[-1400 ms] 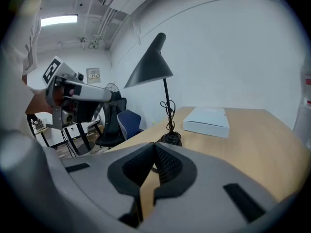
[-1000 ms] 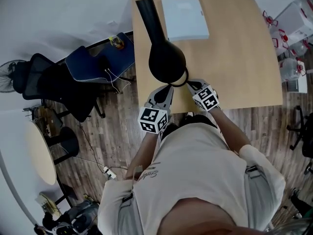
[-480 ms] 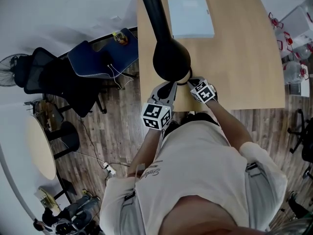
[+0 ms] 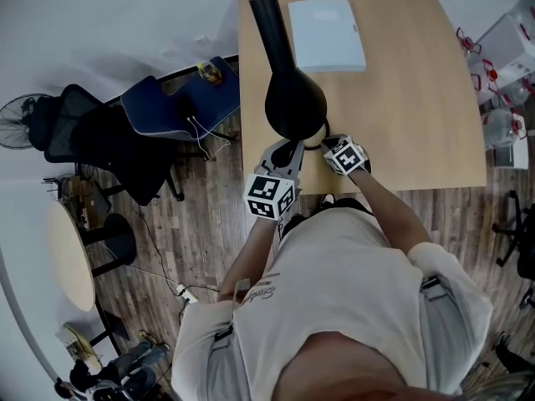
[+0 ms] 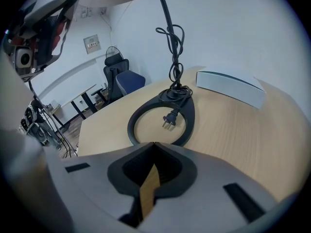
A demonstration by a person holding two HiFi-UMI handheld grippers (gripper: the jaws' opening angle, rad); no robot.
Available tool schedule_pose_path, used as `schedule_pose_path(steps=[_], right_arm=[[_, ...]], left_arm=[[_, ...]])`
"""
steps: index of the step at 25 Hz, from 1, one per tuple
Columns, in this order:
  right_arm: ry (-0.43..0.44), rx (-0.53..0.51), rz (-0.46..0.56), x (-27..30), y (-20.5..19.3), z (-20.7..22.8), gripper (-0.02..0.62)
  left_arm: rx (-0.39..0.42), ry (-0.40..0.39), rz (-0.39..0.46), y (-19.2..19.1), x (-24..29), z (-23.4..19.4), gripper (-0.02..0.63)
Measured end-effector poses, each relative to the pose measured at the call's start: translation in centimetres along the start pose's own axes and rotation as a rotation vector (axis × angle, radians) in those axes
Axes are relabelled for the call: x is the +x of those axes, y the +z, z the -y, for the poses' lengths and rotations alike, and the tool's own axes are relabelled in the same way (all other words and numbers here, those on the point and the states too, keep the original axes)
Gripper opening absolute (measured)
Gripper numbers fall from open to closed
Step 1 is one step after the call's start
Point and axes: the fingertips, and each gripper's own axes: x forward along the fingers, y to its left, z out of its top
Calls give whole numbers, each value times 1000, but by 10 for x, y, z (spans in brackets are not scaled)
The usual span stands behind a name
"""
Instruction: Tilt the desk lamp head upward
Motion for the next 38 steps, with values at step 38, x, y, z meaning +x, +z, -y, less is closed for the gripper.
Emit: schedule_pose_path(steps=[38], right_arm=[[-62, 2, 8, -6, 3, 3, -5]], left_arm=[[73, -23, 192, 75, -76, 62, 15]])
